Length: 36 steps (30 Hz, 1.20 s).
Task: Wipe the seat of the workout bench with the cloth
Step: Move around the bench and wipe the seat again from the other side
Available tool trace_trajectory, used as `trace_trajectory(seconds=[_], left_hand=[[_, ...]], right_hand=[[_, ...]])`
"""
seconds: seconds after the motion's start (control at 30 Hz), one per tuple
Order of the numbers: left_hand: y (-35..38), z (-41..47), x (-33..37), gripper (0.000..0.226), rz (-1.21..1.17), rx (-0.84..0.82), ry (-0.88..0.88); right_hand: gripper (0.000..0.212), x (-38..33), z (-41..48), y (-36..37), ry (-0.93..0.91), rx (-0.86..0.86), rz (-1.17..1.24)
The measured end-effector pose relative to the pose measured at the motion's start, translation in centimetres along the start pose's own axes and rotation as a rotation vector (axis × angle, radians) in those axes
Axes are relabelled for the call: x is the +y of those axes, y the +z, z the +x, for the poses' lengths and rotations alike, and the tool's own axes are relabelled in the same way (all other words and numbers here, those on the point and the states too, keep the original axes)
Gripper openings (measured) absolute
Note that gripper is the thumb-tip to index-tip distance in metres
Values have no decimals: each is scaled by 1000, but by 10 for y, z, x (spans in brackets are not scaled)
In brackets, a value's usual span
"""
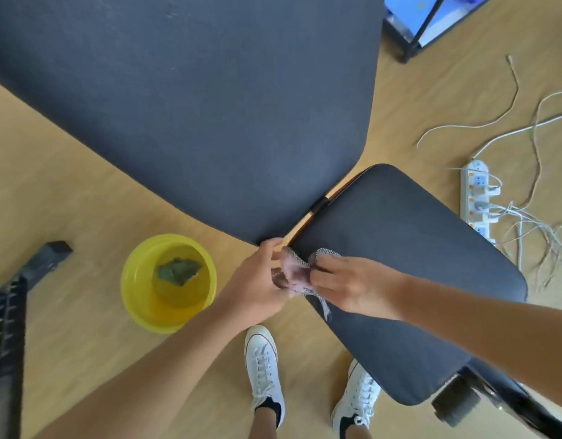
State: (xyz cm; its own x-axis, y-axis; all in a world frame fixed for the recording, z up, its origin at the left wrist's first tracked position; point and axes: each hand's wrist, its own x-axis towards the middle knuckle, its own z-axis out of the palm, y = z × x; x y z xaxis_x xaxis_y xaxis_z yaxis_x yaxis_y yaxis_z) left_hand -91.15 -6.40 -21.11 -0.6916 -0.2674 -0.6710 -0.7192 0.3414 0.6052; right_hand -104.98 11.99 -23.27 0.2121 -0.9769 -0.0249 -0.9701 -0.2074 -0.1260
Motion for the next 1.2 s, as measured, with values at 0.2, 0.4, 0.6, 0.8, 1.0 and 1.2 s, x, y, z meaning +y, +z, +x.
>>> trace_trajectory(seconds=[0.2,0.4,0.6,0.8,1.0,1.2], left_hand=[[2,1,12,64,-8,129,-98],[7,24,20,35,271,242,21],[7,25,39,65,278,242,-56],[8,26,47,61,351,241,-81],[7,26,51,67,330,214,-66],[7,41,39,63,342,101,-202]], right_hand=[[37,48,31,-4,1253,419,374],[37,22,30,-8,347,122,82],[28,142,5,-18,1128,140,407],[24,155,-94,-39,1489,-207,773],[32,141,-115,-40,1534,283,1377],[31,154,-89,-31,1477,140,1118]])
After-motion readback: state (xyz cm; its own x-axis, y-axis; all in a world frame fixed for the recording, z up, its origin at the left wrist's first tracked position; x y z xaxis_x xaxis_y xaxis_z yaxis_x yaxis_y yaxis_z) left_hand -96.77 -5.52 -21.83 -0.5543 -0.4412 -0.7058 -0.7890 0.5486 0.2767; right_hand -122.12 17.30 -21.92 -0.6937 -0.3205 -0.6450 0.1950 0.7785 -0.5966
